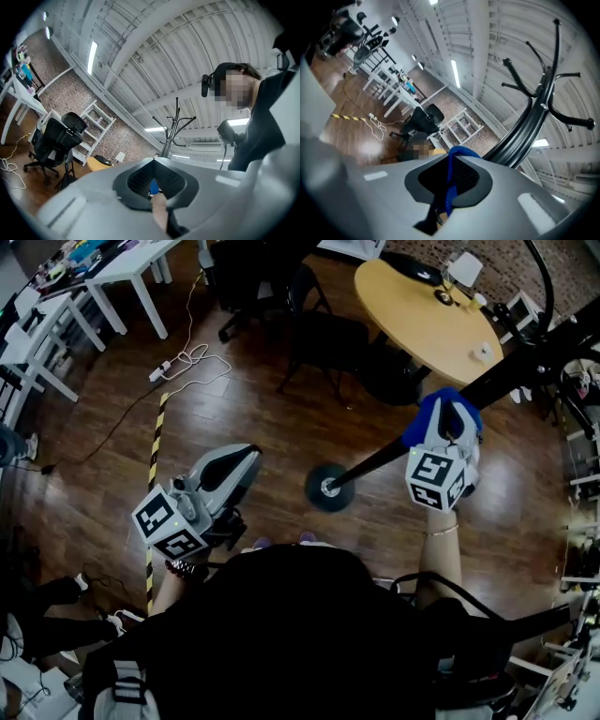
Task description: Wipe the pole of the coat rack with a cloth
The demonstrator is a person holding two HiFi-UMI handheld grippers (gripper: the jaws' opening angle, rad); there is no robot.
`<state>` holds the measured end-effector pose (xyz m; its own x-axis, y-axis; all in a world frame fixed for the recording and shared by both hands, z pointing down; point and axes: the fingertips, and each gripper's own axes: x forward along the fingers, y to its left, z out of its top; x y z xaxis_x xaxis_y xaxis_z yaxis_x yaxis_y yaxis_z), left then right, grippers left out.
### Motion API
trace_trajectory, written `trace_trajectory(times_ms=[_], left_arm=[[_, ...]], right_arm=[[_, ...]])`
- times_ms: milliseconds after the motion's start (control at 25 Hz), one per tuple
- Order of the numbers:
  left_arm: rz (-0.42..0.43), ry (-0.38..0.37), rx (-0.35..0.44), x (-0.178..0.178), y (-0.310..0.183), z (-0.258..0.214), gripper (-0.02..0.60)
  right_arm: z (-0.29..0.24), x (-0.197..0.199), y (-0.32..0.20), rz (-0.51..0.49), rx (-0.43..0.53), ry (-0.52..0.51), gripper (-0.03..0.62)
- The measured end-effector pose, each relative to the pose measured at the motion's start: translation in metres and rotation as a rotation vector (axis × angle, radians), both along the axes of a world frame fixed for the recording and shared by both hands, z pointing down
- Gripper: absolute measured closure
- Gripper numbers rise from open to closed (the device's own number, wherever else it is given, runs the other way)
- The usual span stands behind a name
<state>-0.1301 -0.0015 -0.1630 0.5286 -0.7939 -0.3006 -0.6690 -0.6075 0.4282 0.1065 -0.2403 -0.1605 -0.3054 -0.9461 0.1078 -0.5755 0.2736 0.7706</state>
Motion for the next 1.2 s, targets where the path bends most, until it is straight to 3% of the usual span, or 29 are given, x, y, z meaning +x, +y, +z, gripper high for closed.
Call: trace_trajectory(times_ms=[200, 320, 440, 600, 680, 800, 920, 1040, 1200], left_arm=[[-0.005, 0.025, -0.019, -0.033, 0.013, 0.012, 0.588], [0.003, -0.026, -0.011, -0.048, 0.021, 0.011, 0.588], [0.032, -0.067, 0.008, -0.055, 0.023, 0.005, 0.588], [0.104, -0.129, 0.003, -0.052, 0.018, 0.006, 0.588], [0.148, -0.14, 0.002, -0.046, 0.016, 0.006, 0.588], [0.212, -0.132, -0.014, -0.037, 0.016, 0.012, 0.588], [0.287, -0.114, -0.047, -0.022, 0.012, 0.026, 0.588], [0.368, -0.122, -0.068, 0.005, 0.001, 0.038, 0.588], [0.452, -0.144, -0.058, 0.051, -0.014, 0.053, 0.588]], right_arm=[[0.038, -0.01, -0.03, 0.195, -0.115, 0.131, 0.576], [0.052, -0.014, -0.04, 0.271, -0.164, 0.222, 0.576], [0.052, -0.02, -0.042, 0.273, -0.246, 0.15, 0.576], [0.063, -0.076, -0.03, 0.11, -0.393, 0.04, 0.576], [0.047, -0.121, -0.001, -0.087, -0.399, -0.082, 0.576], [-0.012, -0.174, 0.082, -0.504, -0.377, -0.422, 0.576], [-0.05, -0.172, 0.165, -0.715, -0.326, -0.574, 0.576], [-0.04, -0.136, 0.215, -0.75, -0.347, -0.62, 0.576], [0.045, -0.058, 0.215, -0.57, -0.435, -0.629, 0.576]])
